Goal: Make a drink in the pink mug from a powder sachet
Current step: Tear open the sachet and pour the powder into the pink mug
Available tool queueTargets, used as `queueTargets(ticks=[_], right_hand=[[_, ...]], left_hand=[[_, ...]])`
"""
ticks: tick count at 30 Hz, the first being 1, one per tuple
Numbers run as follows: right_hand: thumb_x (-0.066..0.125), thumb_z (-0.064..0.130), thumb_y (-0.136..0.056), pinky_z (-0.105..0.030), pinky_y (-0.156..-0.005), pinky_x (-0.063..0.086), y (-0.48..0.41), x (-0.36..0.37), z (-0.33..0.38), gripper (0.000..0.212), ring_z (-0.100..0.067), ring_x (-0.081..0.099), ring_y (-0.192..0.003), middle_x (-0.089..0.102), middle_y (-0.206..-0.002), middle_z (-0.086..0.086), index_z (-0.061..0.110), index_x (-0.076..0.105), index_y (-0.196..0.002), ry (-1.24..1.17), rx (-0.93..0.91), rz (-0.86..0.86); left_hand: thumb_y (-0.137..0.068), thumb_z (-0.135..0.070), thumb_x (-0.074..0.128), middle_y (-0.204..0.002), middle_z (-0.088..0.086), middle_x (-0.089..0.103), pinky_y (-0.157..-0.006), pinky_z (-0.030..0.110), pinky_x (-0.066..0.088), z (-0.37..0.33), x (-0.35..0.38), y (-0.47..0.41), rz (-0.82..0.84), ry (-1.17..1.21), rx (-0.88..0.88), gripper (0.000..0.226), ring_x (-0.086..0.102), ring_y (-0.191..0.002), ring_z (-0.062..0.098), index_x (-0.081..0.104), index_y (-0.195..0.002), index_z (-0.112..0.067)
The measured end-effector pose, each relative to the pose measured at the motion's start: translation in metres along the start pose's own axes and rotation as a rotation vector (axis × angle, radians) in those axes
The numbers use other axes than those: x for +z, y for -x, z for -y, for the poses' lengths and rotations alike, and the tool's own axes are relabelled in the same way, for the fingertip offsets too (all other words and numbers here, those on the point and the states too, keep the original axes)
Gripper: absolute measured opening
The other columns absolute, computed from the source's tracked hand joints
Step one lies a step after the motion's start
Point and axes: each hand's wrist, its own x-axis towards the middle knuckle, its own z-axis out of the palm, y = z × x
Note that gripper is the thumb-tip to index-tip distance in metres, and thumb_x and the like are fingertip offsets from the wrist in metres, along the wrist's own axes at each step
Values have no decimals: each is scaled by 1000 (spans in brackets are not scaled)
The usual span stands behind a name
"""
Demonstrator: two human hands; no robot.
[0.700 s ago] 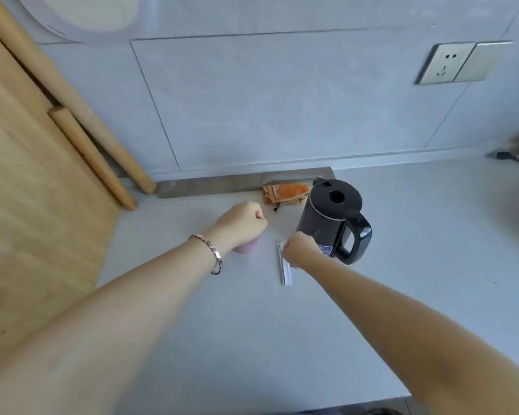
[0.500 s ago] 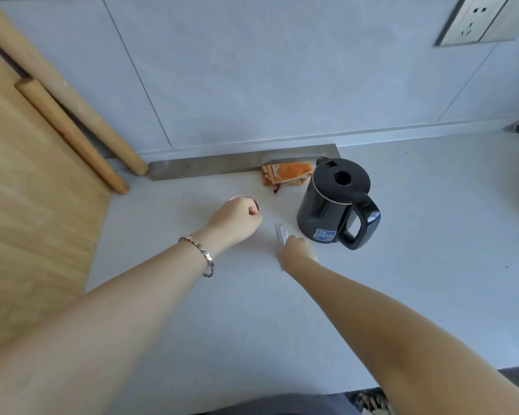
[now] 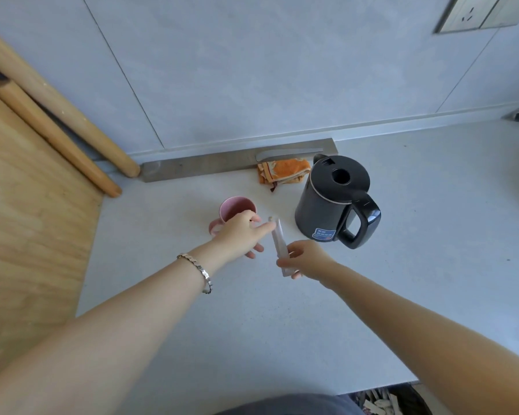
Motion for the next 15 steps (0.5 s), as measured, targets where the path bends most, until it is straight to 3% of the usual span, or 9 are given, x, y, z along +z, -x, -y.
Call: queueTargets(ticks=[4,8,12,15], right_hand=[[69,16,-80,-28,-72,55,30,-18,16,23,-20,64,-76,70,-99,-9,9,67,-101,104,-149,54],[70,16,-79,-19,-66,48,50,-28,26,22,-16,61,-76,72,-98,-7,9,70,-100,227,-246,40],[70,17,-79,-23,-74,50,57,-27,26,25,-17,62,-80,71,-99,-7,10,69,-103,262,-280,50],[65,21,-83,-22,-72,49,59,-22,23,35,-17,62,-83,67,-101,-3,14,58,-117,274,-293,-27]], left_hand=[[-89,-27,59,-85,-4,65,-48,17,47,-9,-3,9,-38,212,89,34,61,-61,6,56,-118,-12],[-86,-21,63,-77,-6,65,-48,14,47,-11,-8,18,-63,348,85,25,58,-62,5,64,-108,-9],[-87,-18,62,-75,-6,65,-53,16,48,-10,-11,26,-40,309,140,10,61,-67,5,67,-95,-14],[-85,-17,64,-71,-6,65,-56,20,47,-11,-10,30,-105,334,165,7,61,-68,6,66,-79,-19]])
